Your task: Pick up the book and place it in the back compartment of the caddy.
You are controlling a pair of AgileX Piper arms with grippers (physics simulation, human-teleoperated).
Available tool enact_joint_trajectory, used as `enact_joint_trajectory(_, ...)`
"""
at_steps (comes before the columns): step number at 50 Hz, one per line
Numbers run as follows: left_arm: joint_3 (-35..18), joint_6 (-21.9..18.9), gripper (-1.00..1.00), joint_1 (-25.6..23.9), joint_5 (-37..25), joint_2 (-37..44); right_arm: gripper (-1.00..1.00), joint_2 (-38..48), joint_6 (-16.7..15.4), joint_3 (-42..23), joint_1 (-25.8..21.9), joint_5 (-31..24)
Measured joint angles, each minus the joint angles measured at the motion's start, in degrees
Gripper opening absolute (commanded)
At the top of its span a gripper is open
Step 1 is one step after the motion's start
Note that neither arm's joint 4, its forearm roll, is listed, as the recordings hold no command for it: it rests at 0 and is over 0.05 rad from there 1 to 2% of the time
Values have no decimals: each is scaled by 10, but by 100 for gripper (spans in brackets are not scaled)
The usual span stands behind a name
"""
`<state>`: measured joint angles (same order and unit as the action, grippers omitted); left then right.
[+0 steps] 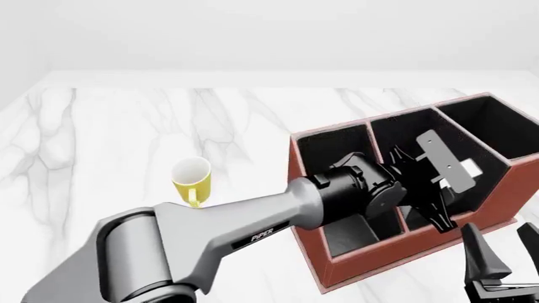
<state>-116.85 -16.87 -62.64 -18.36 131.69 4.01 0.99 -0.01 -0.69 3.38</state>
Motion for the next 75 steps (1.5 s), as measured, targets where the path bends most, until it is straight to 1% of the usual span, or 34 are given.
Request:
enact_joint_trajectory(8,-7,0,-100,2,-3,10,100,-2,0,0,1,-2)
enact_joint_trajectory(9,-8,0,100,2,-3,11,100,-3,1,0,1,-3)
enact_joint_trajectory(22,-9,0,100,1,0,-1,100,-9,0,0,1,-9)
enact_joint_trajectory(37,14,4,100,-2,10,-34,100,-12,-2,0,1,-10)
enact_joint_trajectory(44,36,-1,100,-1,13,-77,100,-16,-4,0,1,-13)
enact_joint_trajectory(54,80,-21,100,14,14,-177,100,-21,-8,0,0,-17)
enact_joint_trajectory(59,121,-34,100,32,25,-236,100,-24,-9,0,0,-19)
enact_joint_trajectory(64,176,-43,100,52,46,-291,100,-26,-11,0,0,-21)
enact_joint_trajectory(69,244,-47,100,74,77,-343,100,-29,-12,0,-1,-22)
enact_joint_trajectory(75,346,-40,100,111,125,-414,100,-32,-12,0,-1,-25)
